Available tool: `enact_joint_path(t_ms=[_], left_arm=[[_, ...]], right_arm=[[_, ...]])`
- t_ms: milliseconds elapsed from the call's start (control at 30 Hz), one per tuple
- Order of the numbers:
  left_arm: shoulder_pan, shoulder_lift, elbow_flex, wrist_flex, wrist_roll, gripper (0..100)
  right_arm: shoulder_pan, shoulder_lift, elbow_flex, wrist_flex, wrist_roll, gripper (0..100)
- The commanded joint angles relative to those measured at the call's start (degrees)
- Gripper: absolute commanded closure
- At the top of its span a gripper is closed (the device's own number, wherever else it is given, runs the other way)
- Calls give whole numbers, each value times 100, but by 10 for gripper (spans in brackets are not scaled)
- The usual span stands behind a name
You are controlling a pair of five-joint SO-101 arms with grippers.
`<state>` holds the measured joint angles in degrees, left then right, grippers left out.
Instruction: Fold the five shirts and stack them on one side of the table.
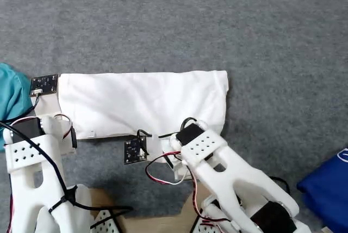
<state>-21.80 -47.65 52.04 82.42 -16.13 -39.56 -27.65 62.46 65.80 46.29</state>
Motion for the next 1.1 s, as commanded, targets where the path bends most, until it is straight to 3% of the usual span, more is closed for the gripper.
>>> enact_joint_path(t_ms=[0,133,533,733,1067], left_arm=[[-53,-110,-26,44,9,981],[-53,-110,-26,44,9,981],[-53,-110,-26,44,9,981],[-53,-110,-26,44,9,981],[-53,-110,-26,44,9,981]], right_arm=[[-22,-127,171,-343,-62,689],[92,-119,488,-651,-62,699],[444,-119,725,-809,-62,962],[637,-163,488,-818,-105,993],[1367,-119,-1622,325,457,993]])
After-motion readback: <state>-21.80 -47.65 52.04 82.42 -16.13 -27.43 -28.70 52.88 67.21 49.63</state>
